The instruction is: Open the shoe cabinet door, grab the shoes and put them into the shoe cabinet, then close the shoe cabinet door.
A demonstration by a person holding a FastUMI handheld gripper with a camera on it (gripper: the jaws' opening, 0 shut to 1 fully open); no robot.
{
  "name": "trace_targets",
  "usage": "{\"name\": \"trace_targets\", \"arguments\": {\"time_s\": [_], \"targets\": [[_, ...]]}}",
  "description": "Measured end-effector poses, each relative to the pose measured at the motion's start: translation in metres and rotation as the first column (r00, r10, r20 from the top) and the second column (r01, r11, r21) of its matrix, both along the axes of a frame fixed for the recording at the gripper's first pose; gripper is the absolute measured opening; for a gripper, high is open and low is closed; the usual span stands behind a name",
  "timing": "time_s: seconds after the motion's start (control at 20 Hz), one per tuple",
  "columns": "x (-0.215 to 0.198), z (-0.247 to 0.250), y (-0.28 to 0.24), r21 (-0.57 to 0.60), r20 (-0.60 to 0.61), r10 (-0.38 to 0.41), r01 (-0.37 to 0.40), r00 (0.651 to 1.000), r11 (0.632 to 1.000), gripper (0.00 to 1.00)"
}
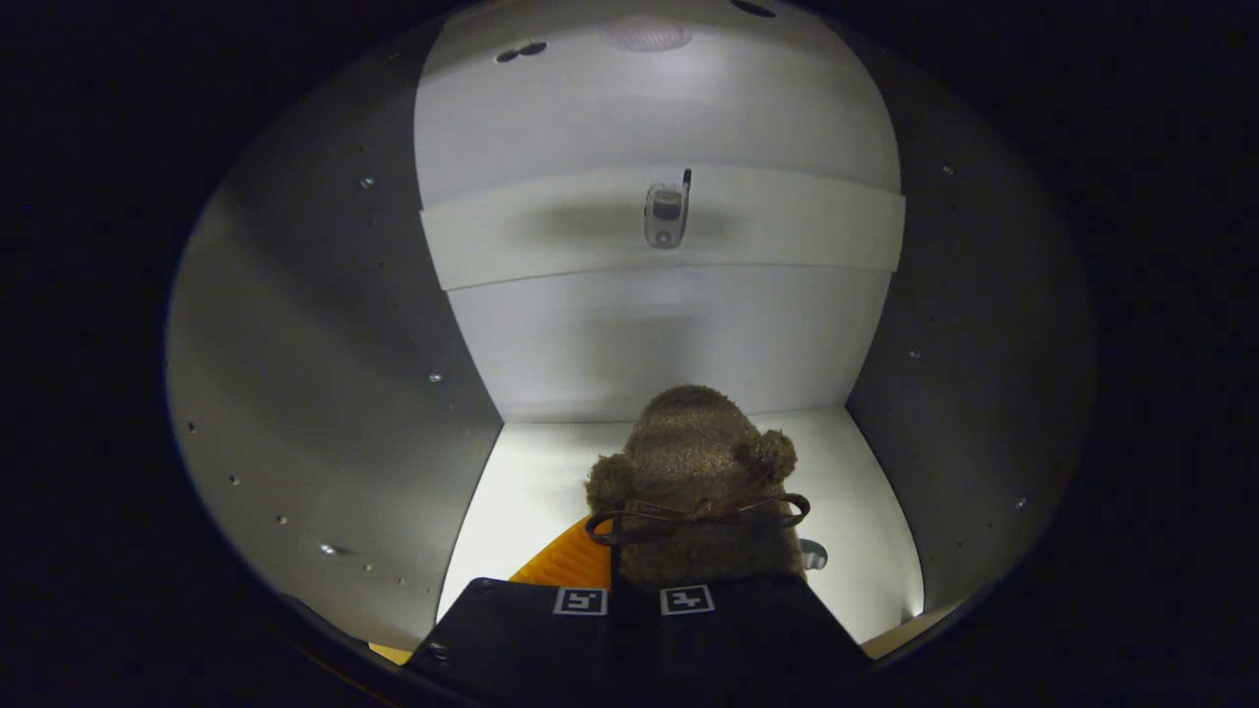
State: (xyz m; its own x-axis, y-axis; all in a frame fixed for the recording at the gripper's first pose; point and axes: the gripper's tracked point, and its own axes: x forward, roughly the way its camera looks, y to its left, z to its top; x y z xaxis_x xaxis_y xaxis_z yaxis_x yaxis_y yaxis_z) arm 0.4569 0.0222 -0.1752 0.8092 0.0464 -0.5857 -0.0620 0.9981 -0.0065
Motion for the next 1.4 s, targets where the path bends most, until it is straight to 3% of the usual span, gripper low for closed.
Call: {"name": "trace_targets", "arguments": {"time_s": [0.55, 0.75, 0.85, 0.95, 1.05, 1.15, 1.3, 1.4], "targets": [[0.022, -0.034, -0.004, 0.002, -0.067, -0.022, 0.022, 0.998, 1.0, 0.06], [0.005, -0.03, 0.001, -0.036, -0.05, 0.017, -0.018, 0.999, 0.999, 0.24], [-0.001, -0.023, 0.004, -0.027, -0.026, 0.019, -0.02, 0.999, 0.999, 0.46], [-0.012, -0.012, 0.001, -0.013, -0.004, 0.005, -0.005, 1.0, 1.0, 0.53], [-0.025, 0.0, -0.003, -0.001, 0.025, -0.008, 0.008, 1.0, 1.0, 0.53], [-0.042, 0.016, -0.002, 0.002, 0.074, -0.001, 0.001, 0.997, 1.0, 0.67], [-0.072, 0.053, -0.001, 0.006, 0.165, 0.008, -0.009, 0.986, 1.0, 0.67], [-0.097, 0.082, -0.001, 0.014, 0.231, 0.017, -0.021, 0.973, 1.0, 0.77]]}}
